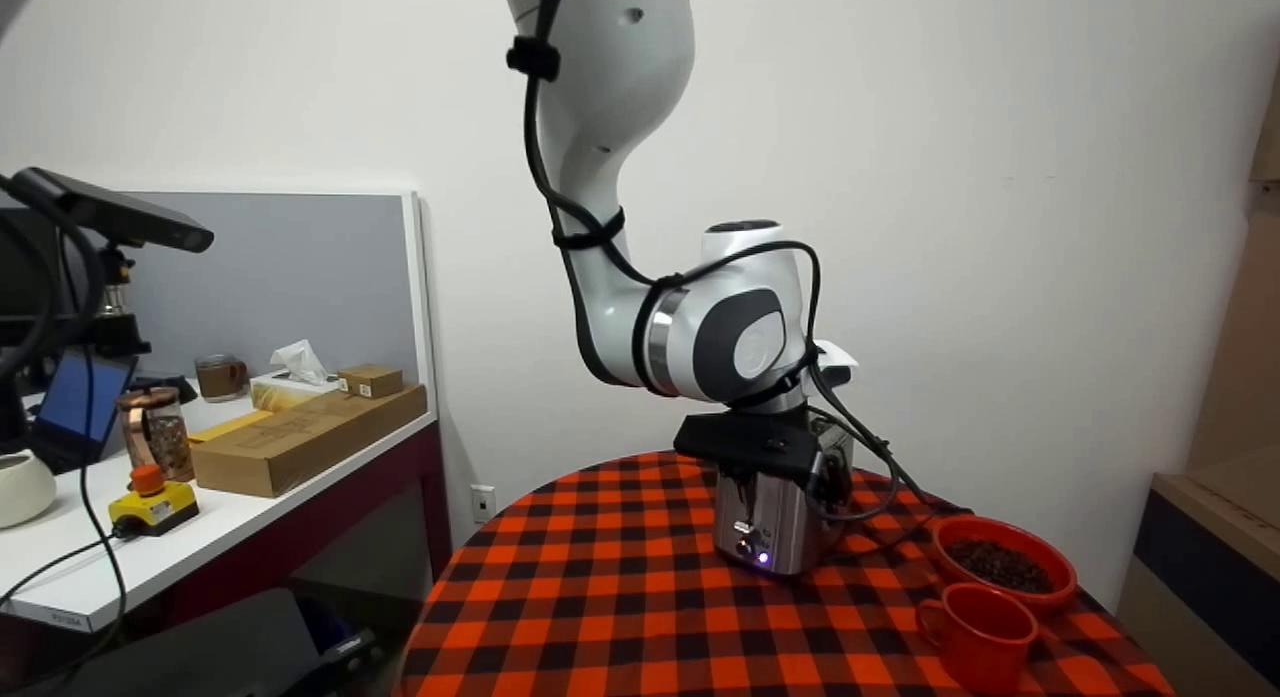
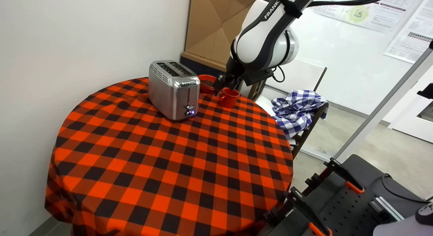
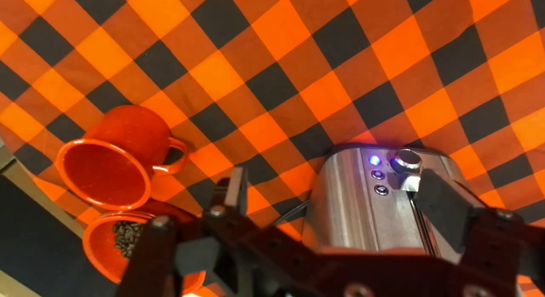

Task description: Switch off the toaster

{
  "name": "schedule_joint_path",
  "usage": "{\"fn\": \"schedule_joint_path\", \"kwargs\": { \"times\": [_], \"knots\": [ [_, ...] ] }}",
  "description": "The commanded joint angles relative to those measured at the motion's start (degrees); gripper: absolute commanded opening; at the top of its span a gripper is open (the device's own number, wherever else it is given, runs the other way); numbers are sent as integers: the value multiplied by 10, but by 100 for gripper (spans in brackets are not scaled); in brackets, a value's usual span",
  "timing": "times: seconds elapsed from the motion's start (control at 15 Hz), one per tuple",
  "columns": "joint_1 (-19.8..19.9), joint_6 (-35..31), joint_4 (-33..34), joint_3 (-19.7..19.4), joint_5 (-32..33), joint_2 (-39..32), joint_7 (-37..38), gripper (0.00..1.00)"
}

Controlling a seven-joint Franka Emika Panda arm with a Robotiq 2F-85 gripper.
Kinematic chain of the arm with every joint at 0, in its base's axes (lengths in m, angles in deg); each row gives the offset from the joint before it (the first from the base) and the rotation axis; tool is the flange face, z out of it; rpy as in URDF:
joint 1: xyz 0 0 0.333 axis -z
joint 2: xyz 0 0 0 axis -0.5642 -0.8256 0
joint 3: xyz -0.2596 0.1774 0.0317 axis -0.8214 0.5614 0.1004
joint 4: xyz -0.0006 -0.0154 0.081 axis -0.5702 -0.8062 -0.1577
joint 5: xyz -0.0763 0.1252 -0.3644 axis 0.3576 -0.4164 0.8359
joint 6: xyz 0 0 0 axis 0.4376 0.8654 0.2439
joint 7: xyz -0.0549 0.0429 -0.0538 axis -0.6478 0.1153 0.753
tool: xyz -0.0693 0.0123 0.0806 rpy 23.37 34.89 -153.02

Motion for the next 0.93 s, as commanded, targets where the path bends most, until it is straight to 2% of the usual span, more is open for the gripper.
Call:
{"fn": "schedule_joint_path", "kwargs": {
  "times": [0.0, 0.53, 0.87],
  "knots": [
    [-30, -30, 57, -26, 7, -65, 7, 100],
    [-114, -64, 130, -96, 6, -159, 22, 100],
    [-133, -66, 173, -113, -1, -208, 31, 100]
  ]
}}
